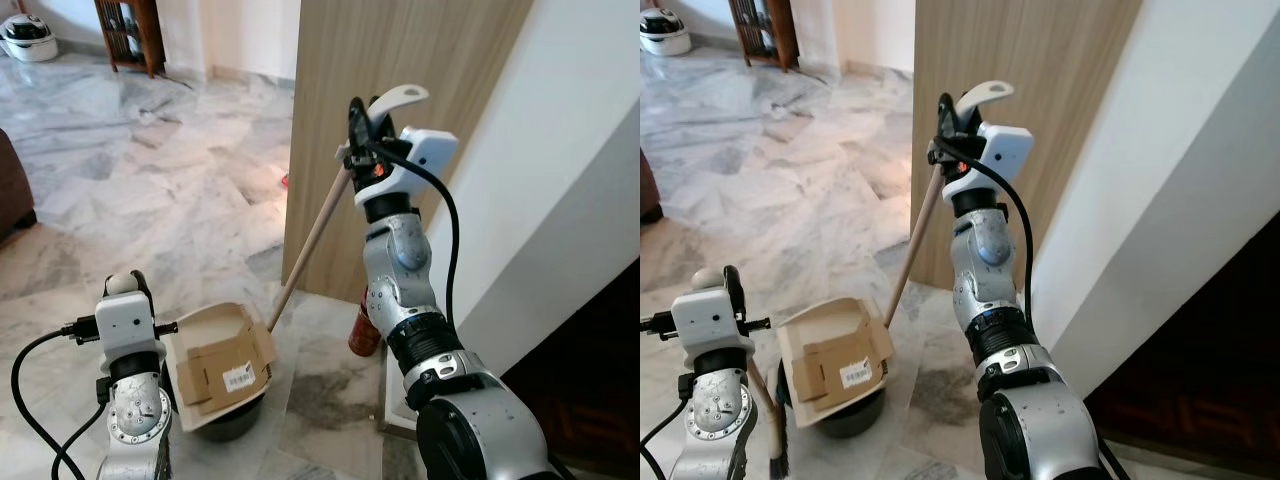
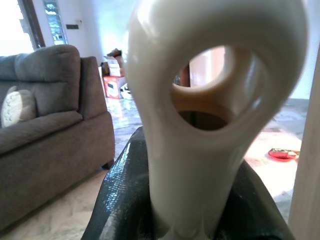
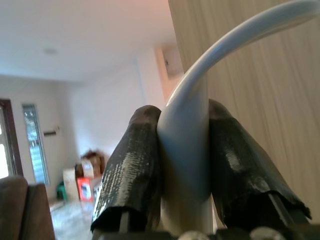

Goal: Sweep floor

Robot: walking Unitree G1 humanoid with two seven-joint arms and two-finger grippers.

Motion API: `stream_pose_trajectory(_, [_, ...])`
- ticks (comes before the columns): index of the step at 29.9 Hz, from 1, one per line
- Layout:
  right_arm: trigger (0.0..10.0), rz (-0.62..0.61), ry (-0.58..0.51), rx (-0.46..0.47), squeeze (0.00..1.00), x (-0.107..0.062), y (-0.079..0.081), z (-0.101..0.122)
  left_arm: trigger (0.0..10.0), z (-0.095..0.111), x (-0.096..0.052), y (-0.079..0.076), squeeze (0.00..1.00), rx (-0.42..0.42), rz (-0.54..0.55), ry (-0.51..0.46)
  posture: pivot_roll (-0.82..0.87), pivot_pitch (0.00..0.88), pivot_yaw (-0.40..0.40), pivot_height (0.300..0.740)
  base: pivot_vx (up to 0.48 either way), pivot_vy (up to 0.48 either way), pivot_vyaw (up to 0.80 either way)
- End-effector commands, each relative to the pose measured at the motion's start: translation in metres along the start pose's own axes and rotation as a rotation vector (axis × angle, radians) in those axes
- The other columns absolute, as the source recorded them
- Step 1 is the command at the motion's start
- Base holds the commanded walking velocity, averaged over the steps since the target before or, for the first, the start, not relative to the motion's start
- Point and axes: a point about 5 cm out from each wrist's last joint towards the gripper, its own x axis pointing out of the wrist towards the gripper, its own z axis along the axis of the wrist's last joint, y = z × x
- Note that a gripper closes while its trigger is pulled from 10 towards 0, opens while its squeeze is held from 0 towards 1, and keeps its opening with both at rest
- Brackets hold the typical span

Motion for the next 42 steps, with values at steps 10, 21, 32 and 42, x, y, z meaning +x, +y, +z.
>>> stream_pose_trajectory(10, [10.0,0.092,-0.273,-0.035,0.0,0.0,0.03,0.037,10.0,0.014,0.004,-0.005,0.0,-0.023,-0.017,-0.076,0.27,0.0,-0.084,0.74,0.0,0.0,0.0])
stream_pose_trajectory(21, [10.0,0.272,-0.356,-0.056,0.0,-0.013,0.05,0.045,10.0,0.015,0.004,-0.005,0.0,-0.022,-0.025,-0.08,0.27,0.0,-0.082,0.74,0.0,0.0,0.0])
stream_pose_trajectory(32, [10.0,0.421,-0.394,-0.015,0.0,-0.024,0.065,0.053,10.0,0.016,0.005,-0.006,0.0,-0.019,-0.038,-0.086,0.26,0.0,-0.07,0.74,0.0,0.0,0.0])
stream_pose_trajectory(42, [10.0,0.452,-0.47,0.034,0.0,-0.028,0.078,0.071,10.0,0.017,0.006,-0.006,0.0,-0.015,-0.044,-0.093,0.27,0.0,-0.065,0.74,0.0,0.0,0.0])
